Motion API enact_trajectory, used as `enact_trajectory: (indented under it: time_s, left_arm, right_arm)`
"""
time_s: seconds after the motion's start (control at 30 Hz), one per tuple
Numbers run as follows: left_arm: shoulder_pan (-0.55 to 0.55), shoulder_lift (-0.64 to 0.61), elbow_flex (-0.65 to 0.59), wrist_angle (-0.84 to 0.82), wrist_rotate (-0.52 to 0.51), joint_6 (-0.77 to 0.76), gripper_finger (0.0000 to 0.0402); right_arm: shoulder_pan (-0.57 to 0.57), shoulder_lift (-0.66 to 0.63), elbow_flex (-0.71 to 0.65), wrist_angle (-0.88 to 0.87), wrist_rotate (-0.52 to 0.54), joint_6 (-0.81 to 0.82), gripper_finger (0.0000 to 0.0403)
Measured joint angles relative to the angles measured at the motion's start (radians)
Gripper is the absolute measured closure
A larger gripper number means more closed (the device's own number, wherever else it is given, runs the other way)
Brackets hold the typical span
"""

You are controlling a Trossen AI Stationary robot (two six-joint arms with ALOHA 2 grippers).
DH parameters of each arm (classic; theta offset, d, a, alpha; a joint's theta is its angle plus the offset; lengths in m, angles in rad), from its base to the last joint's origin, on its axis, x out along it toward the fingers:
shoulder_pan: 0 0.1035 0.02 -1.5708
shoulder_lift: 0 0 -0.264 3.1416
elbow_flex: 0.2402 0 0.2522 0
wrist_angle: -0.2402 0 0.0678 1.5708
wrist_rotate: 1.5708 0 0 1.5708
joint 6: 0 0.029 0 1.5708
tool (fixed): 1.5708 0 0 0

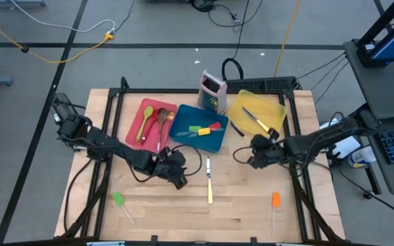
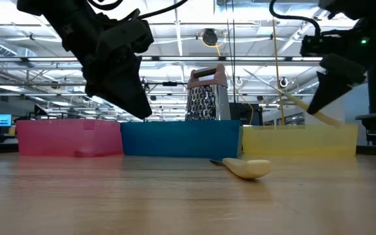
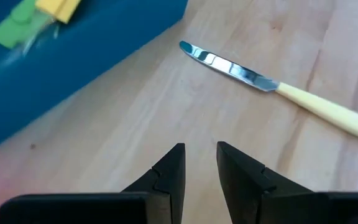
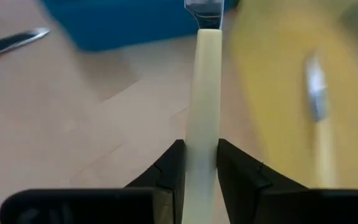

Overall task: Pick & Place Kitchen Items
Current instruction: Put the right yellow knife into the yellow bin

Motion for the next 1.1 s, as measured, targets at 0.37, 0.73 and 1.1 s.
enact_trajectory:
  time_s: [0.37, 0.73, 1.1]
  left_arm:
    - [-0.096, 0.000, 0.000, 0.000, -0.044, -0.223, 0.0307]
    - [-0.199, 0.000, 0.000, 0.000, -0.156, -0.380, 0.0307]
    - [-0.232, 0.000, 0.000, 0.016, -0.191, -0.415, 0.0307]
  right_arm:
    - [-0.266, -0.117, 0.001, 0.000, 0.214, -0.369, 0.0337]
    - [-0.628, -0.089, 0.001, 0.057, 0.018, -0.573, 0.0335]
    - [-0.805, 0.032, 0.001, 0.053, -0.224, -0.527, 0.0335]
